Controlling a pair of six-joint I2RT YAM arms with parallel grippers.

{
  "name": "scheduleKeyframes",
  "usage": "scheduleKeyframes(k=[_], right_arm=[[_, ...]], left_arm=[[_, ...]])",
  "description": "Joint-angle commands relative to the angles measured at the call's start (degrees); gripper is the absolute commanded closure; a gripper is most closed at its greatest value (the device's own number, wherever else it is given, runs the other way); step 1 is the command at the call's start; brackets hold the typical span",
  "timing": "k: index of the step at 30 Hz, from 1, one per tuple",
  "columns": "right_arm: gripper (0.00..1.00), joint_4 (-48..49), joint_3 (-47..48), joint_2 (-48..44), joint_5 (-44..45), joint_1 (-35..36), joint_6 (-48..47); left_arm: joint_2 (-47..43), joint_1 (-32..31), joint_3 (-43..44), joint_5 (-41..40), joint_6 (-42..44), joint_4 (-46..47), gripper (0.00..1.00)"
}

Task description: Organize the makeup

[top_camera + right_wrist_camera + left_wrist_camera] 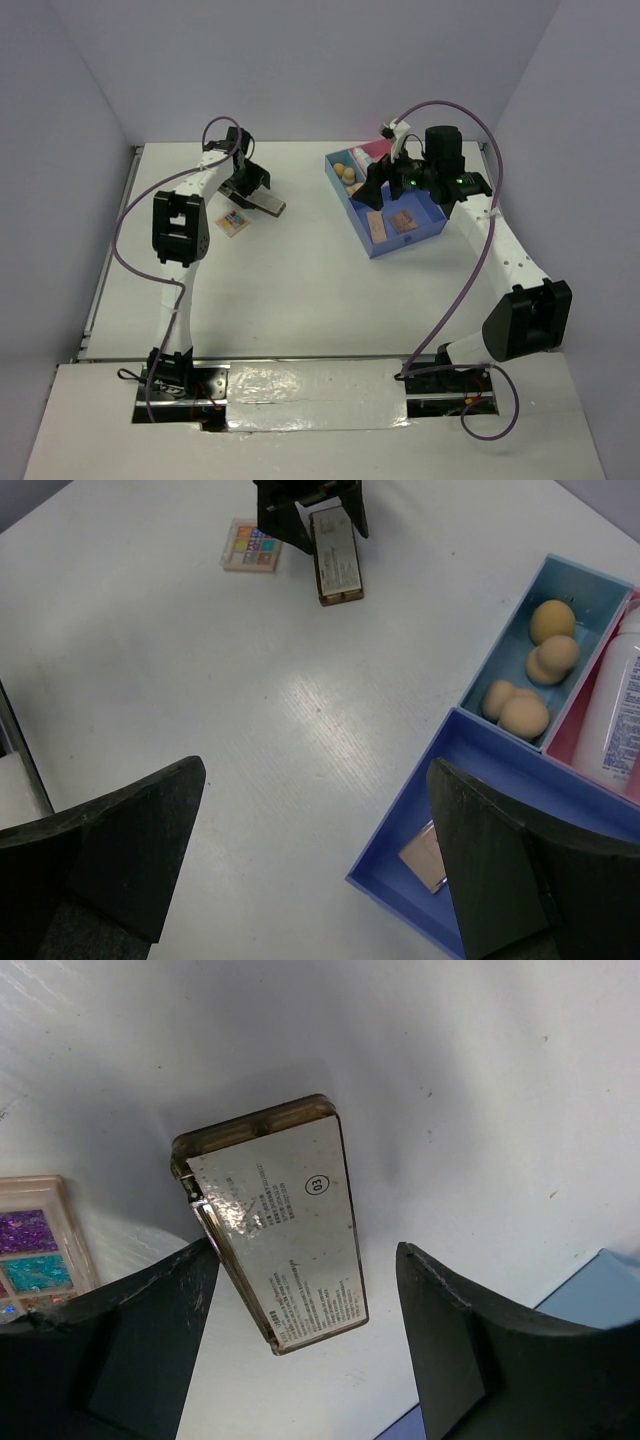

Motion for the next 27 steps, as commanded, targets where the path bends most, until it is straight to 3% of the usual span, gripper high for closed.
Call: scheduleKeyframes(k=[1, 14, 19, 27], right_arm=[[0.00, 1.79, 0.42, -0.46, -0.30, -0.28, -0.15], [0.00, 1.00, 3.93, 0.78, -0.12, -1.07, -0.15], [0.00, 0.74, 4.11, -0.01, -1.35, -2.56, 0.12], [0.00, 0.91, 2.18, -2.12, -3.02, -3.27, 0.55]], left_arm=[[5.53, 0.18, 1.51, 0.16, -1.48, -5.94, 0.16], [10.80, 1.59, 6.43, -3.10, -0.69, -17.54, 0.13], [12.13, 1.85, 5.65, -2.92, 1.60, -19.05, 0.24], [13.00, 1.85, 5.47, -4.94, 3.62, -21.94, 0.23]])
